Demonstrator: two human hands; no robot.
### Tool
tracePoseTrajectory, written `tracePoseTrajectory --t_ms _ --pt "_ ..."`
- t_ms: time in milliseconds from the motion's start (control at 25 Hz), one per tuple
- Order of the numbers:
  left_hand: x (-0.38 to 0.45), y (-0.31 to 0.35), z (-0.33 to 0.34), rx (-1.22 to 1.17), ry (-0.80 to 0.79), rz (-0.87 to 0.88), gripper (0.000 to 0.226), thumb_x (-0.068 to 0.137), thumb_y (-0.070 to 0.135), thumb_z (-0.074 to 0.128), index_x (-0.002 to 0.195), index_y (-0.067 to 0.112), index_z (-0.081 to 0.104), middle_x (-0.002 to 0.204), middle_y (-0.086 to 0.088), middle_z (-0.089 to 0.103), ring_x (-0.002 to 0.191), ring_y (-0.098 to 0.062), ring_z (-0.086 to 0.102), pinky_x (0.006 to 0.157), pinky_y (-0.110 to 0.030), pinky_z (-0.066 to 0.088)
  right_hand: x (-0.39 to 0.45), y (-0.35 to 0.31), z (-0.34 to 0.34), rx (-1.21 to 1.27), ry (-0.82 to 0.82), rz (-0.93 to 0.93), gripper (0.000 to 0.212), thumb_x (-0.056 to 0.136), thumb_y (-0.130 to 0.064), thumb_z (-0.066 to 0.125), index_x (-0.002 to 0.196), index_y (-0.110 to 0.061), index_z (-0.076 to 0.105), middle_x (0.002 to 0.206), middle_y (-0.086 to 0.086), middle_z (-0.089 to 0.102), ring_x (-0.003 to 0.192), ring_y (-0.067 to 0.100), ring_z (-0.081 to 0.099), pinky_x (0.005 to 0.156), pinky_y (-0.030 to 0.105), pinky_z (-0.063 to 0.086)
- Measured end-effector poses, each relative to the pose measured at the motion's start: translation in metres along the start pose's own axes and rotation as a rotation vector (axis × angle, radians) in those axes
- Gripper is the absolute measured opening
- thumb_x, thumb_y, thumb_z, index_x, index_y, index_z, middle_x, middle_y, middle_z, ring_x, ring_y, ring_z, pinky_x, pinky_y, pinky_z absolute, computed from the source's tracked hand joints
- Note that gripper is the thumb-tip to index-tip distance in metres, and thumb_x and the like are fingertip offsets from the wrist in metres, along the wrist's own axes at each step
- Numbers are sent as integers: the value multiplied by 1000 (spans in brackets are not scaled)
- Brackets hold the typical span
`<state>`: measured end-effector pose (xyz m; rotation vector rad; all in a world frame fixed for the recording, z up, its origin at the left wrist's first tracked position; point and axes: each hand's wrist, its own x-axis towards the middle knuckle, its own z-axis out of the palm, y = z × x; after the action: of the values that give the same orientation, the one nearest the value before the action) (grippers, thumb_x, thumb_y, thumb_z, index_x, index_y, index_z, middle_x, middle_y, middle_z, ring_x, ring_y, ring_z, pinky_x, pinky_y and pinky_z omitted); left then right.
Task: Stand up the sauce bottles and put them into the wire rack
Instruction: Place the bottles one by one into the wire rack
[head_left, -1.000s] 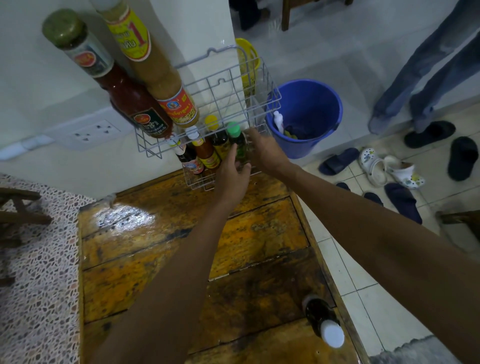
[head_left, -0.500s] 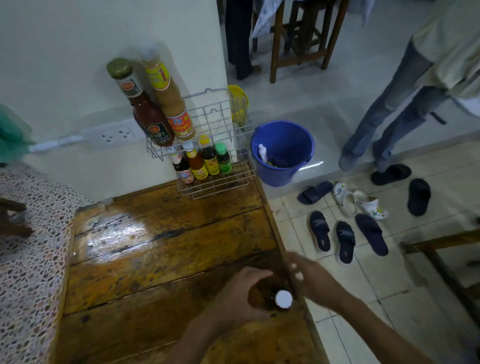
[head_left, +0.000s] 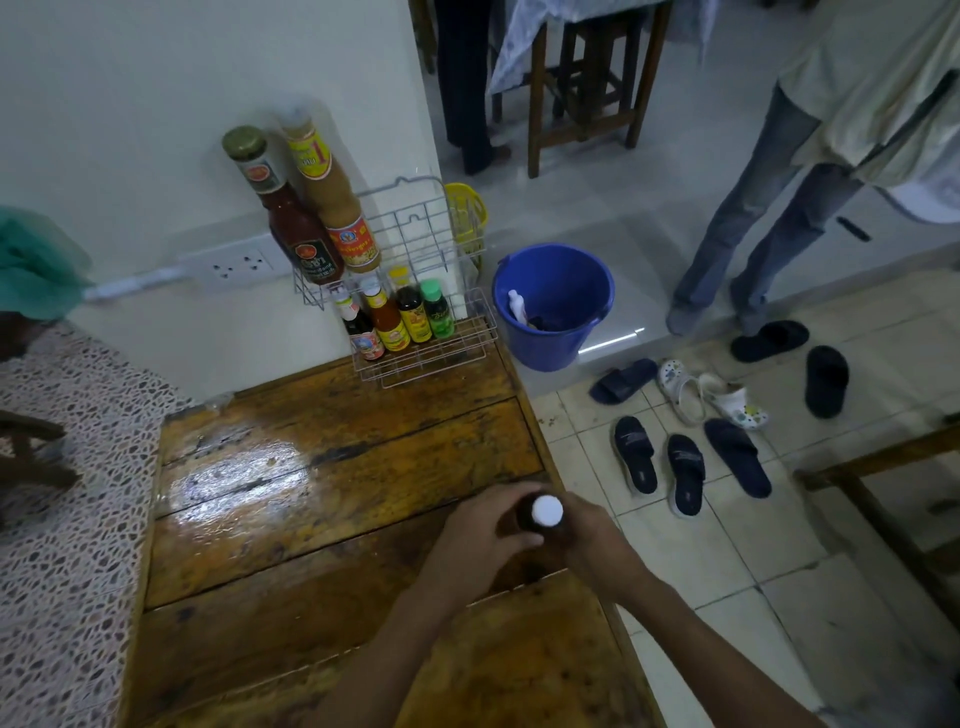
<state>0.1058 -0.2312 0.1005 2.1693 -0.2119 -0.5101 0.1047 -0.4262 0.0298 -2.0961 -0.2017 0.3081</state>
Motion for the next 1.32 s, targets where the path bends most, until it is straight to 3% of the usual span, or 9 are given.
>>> tracePoseTrajectory --t_ms 160,320,560,720,840,1000,1160,1240,1320 --pt "42 17 -44 29 186 97 59 91 19 78 146 29 57 147 11 60 135 -5 53 115 -35 47 72 -30 -21 -32 128 -206 57 85 -23 76 138 -18 55 127 -1 68 114 14 66 93 38 57" --pt "95 26 -87 -97 376 105 61 91 11 78 146 25 56 142 10 61 130 -4 54 102 -13 44 162 -62 -36 -140 241 -306 56 87 -15 77 138 -18 54 128 2 66 114 18 64 89 38 56" --pt "170 5 -120 -285 530 -23 62 95 10 74 151 22 50 146 -2 60 123 -8 56 103 -28 51 281 -56 -33 -269 125 -265 53 90 -20 72 139 -23 51 130 3 65 117 23 62 92 45 54" --pt "206 -16 -124 -285 558 -78 63 96 11 73 153 20 47 150 -3 58 134 -17 55 99 -19 47 318 -46 -29 -289 130 -272 52 92 -15 71 141 -17 52 130 9 66 116 27 62 90 33 49" --pt "228 -25 -121 -252 536 -123 62 97 15 71 154 18 47 151 -4 57 137 -19 53 105 -24 45 333 -34 -29 -348 77 -270 49 89 -17 73 134 -13 57 120 13 70 105 31 65 82 31 49" --pt "255 -31 -118 -254 542 -149 63 99 20 70 156 19 45 151 -4 58 136 -22 56 111 -35 48 343 -19 -31 -546 201 -332 27 87 -21 66 111 -10 63 91 13 70 78 34 61 66 43 48" --pt "275 -25 -118 -196 615 -167 57 98 20 70 152 18 51 143 -8 63 129 -21 61 104 -30 50 352 -22 -31 -495 296 -315 17 86 -24 61 95 -9 62 76 11 67 65 32 58 57 39 47" --pt "284 -22 -118 -176 658 -189 53 98 21 70 148 17 55 136 -9 65 124 -23 64 104 -35 53 358 -26 -29 -457 303 -249 17 87 -24 60 91 -8 62 71 12 66 61 33 60 52 36 46" --pt "289 -23 -117 -161 656 -188 51 97 21 70 146 15 57 134 -10 65 122 -24 64 104 -44 56 364 -26 -26 -456 285 -195 13 89 -21 62 92 -9 63 70 11 66 58 30 61 51 42 52"
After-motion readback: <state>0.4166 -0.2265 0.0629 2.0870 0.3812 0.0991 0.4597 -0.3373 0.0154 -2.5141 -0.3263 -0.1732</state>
